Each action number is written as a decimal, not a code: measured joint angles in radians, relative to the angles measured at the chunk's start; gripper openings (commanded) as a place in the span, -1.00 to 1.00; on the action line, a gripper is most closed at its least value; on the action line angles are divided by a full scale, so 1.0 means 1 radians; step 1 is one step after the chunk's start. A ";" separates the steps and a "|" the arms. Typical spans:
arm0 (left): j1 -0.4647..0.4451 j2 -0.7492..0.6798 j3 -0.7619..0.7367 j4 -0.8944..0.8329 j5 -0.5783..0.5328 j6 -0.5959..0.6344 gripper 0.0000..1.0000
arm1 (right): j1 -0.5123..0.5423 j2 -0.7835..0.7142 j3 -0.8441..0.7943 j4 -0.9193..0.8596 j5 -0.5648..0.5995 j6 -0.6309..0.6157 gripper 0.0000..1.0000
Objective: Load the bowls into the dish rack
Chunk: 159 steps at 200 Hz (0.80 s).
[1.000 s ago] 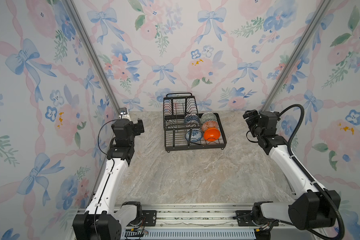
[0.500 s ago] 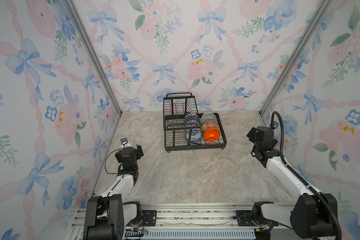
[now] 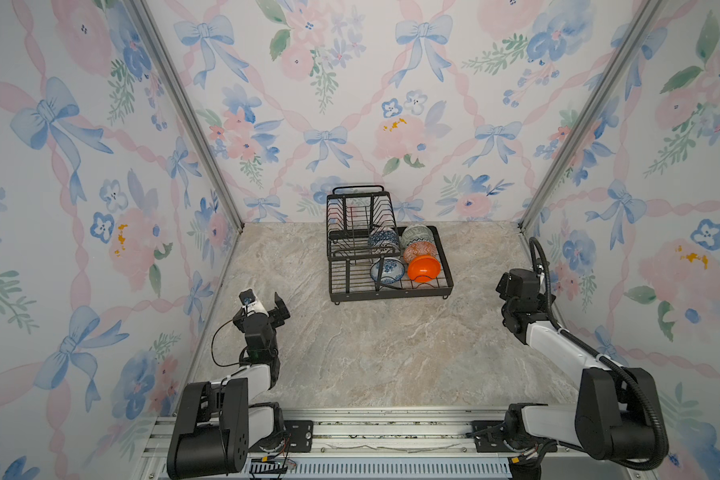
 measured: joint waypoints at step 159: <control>-0.043 0.165 0.042 0.165 0.022 0.016 0.96 | -0.006 0.079 -0.284 0.497 -0.164 -0.054 0.94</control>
